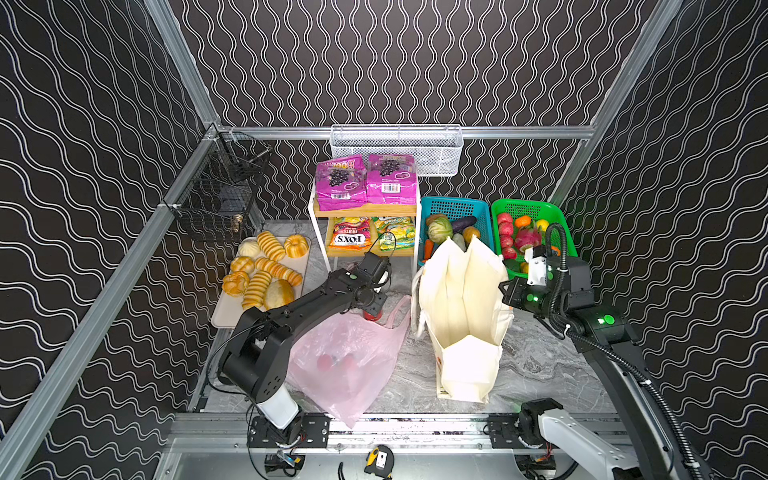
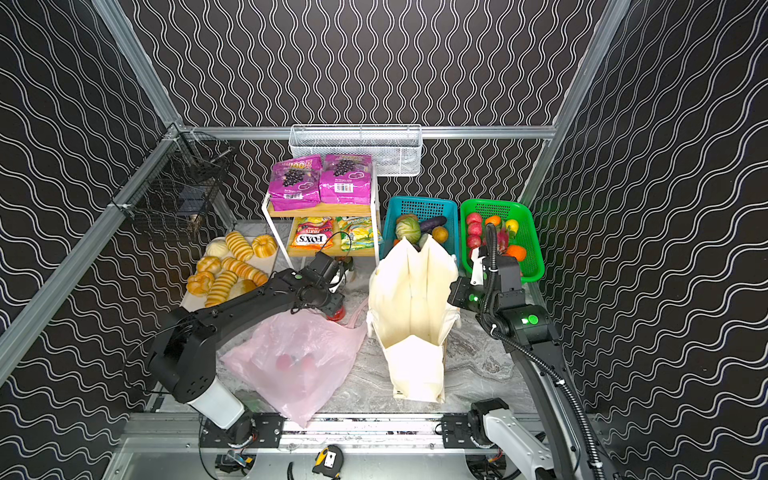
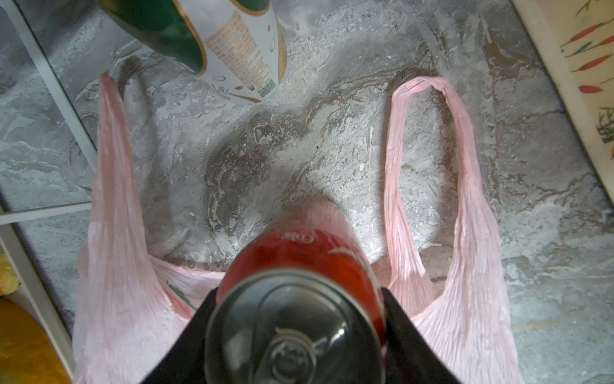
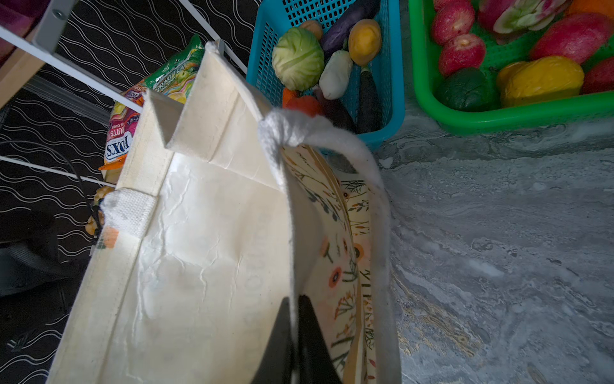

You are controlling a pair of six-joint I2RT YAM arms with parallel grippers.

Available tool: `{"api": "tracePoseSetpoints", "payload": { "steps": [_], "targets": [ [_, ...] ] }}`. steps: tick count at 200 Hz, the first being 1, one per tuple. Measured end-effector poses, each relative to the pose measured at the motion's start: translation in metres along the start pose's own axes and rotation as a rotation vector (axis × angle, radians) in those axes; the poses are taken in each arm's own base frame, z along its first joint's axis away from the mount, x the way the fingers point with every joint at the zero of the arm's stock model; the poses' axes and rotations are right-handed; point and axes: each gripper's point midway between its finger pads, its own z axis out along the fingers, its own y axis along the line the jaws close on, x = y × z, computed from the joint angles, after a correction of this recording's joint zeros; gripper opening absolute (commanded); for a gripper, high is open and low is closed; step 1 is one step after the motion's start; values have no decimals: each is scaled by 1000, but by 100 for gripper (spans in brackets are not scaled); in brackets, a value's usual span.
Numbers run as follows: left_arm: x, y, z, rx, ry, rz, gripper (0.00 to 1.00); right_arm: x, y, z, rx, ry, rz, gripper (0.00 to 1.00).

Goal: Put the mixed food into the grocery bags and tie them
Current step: 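Close the left gripper on the red cola can and lift it, then carry the red cola can with the left gripper over the open tote bag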

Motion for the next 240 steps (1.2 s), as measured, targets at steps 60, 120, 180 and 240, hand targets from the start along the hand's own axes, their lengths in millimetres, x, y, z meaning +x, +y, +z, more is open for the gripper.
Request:
{"api": "tracePoseSetpoints", "payload": {
  "steps": [60,120,180,240],
  "targets": [
    [-32,-4,-67,65,-102,17,46,0,-1,5,1,1,3,6],
    [-88,-46,-212,272,-355,91,42,0,-1,13,-3,8,5,6],
    [-115,-147,-274,542,-458,271,43,-2,2,8,-16,-2,2,6],
    [-145,-199,-218,430,-370,363,44,0,13,-1,-79,-4,-4,6]
  ]
}}
